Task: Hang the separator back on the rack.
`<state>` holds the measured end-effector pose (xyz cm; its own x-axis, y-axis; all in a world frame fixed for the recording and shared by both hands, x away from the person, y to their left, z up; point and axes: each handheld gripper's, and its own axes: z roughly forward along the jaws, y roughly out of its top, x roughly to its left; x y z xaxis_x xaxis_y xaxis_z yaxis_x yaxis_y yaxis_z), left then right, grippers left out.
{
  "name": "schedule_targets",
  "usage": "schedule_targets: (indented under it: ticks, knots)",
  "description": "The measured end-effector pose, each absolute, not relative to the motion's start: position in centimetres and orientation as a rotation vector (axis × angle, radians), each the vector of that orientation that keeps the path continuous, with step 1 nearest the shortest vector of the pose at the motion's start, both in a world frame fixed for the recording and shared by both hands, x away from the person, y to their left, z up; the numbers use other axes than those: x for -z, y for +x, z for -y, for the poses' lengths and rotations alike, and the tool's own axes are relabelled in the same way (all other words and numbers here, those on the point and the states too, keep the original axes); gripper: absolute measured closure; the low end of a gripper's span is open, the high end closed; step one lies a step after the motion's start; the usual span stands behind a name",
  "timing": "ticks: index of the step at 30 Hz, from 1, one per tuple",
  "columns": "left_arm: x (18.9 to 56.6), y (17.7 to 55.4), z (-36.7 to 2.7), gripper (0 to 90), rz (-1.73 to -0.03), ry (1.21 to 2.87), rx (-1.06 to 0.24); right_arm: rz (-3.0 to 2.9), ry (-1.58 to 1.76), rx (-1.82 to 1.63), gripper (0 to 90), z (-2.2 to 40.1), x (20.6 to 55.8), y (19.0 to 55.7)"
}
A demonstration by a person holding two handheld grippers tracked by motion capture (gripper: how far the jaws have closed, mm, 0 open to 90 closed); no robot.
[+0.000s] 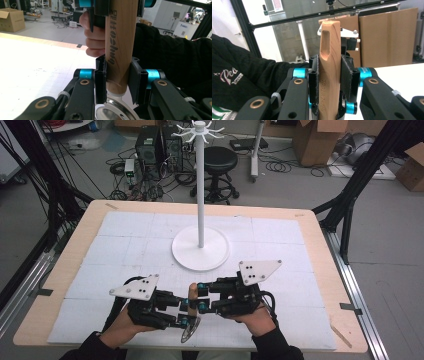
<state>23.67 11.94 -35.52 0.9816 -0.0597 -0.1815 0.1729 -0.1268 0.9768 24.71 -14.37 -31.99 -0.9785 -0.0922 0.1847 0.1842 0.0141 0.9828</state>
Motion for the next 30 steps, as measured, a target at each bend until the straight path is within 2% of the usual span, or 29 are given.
schedule_targets:
  ticks: [3,4,5,6,10,17,25,30]
  knots:
    - [35.5,23.8,-12.1,69.4,-0.11,1.679,0.175,2.092,-0.14,2.088,71.5,14.3,31.8,24.6]
    - [35.5,23.8,-12.1,64.3,-0.143,1.67,0.153,2.108,-0.165,2.089,71.5,14.3,31.7,24.5]
    - [35.6,23.9,-12.1,52.8,-0.175,1.669,0.141,2.121,-0.186,2.097,71.5,14.2,31.6,24.5]
    - [35.6,24.0,-12.2,48.1,-0.196,1.666,0.132,2.13,-0.218,2.104,71.5,14.1,31.6,24.4]
    - [35.7,24.2,-12.6,37.5,-0.256,1.65,0.071,2.192,-0.382,2.149,71.5,13.9,31.1,24.1]
    - [35.4,24.3,-13.2,39.7,-0.365,1.621,-0.064,2.316,-0.662,2.214,71.5,13.2,30.4,23.1]
    - [35.0,24.1,-12.0,44.3,-0.367,1.67,-0.097,2.345,-0.801,2.234,71.4,13.0,30.5,22.6]
    - [34.8,24.4,-11.2,50.3,-0.38,1.678,-0.098,2.336,-0.842,2.238,71.4,13.3,30.6,22.6]
